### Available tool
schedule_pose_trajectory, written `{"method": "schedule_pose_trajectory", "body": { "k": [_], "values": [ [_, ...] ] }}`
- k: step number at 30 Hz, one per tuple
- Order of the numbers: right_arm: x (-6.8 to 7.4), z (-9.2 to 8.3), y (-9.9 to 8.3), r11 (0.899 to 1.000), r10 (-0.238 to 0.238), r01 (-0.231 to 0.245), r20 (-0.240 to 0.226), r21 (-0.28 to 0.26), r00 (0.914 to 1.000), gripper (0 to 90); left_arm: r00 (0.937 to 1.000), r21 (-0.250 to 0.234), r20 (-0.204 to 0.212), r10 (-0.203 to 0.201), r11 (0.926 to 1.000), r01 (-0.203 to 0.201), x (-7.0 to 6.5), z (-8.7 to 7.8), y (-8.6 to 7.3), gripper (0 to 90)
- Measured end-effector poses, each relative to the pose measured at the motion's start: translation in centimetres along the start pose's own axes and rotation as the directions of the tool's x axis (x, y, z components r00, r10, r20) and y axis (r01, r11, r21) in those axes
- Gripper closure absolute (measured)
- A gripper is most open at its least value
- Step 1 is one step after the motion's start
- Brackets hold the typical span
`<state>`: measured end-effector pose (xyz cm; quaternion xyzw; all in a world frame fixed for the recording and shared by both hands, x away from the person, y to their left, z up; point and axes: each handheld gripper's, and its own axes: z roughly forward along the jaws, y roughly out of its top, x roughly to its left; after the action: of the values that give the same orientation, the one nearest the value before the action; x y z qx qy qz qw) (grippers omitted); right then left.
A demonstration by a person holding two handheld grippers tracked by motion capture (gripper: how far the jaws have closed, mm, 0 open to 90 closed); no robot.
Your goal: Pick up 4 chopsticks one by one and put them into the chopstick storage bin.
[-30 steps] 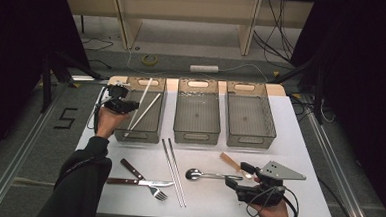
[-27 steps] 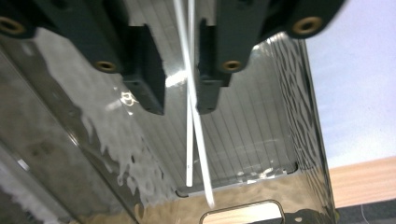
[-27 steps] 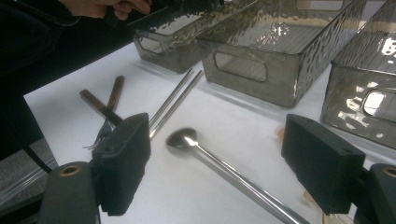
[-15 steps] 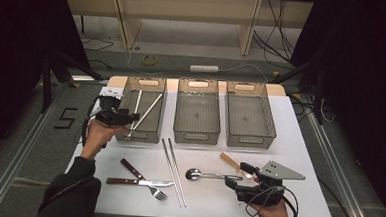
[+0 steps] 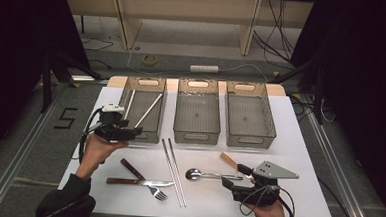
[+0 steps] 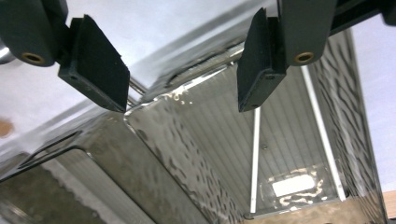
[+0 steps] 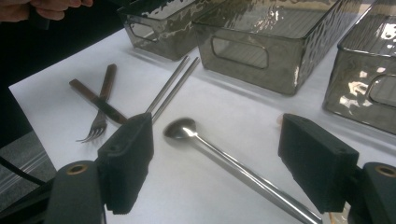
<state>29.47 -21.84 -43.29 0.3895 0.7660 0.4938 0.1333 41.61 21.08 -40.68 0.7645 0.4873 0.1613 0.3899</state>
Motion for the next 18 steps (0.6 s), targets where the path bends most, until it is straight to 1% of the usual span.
{"method": "schedule_pose_trajectory", "body": {
  "k": [2,5,8,10,13,14,18],
  "values": [
    [0.2,0.2,0.0,1.0,-0.009,0.009,0.007,0.005,0.9999,28.1,1.0,-0.01,0.005,-0.005,0.9999,0.005,-0.5,-0.1,-0.4,32.5],
    [0.7,0.5,0.1,1.0,-0.01,0.01,0.018,0.018,0.9998,29.2,0.9998,-0.019,0.015,0.013,0.9997,-0.012,-1.1,-0.3,-0.9,31.6],
    [1.1,0.8,0.1,1.0,-0.012,0.012,0.023,0.028,0.9996,30.3,0.9997,-0.037,0.024,0.01,0.9993,-0.009,-1.6,-0.6,-1.5,30.6],
    [1.5,1.1,0.1,0.999,-0.018,0.017,0.027,0.032,0.9995,31.6,0.9993,-0.05,0.031,0.019,0.9986,-0.018,-1.8,-0.8,-1.8,29.8],
    [2.2,1.5,0.1,0.999,-0.015,0.013,0.036,0.04,0.9992,33.4,0.999,-0.075,0.044,0.012,0.9971,-0.009,-2.1,-1.2,-2.5,28.8],
    [2.4,1.7,0.0,0.999,-0.014,0.013,0.039,0.035,0.9991,34.3,0.9985,-0.083,0.052,0.014,0.9965,-0.01,-2.2,-1.3,-2.7,28.4],
    [3.5,2.5,0.0,0.998,-0.021,0.019,0.038,0.052,0.9991,35.8,0.997,-0.092,0.069,0.034,0.9954,-0.027,-2.7,-1.6,-3.4,27.7]
  ]
}}
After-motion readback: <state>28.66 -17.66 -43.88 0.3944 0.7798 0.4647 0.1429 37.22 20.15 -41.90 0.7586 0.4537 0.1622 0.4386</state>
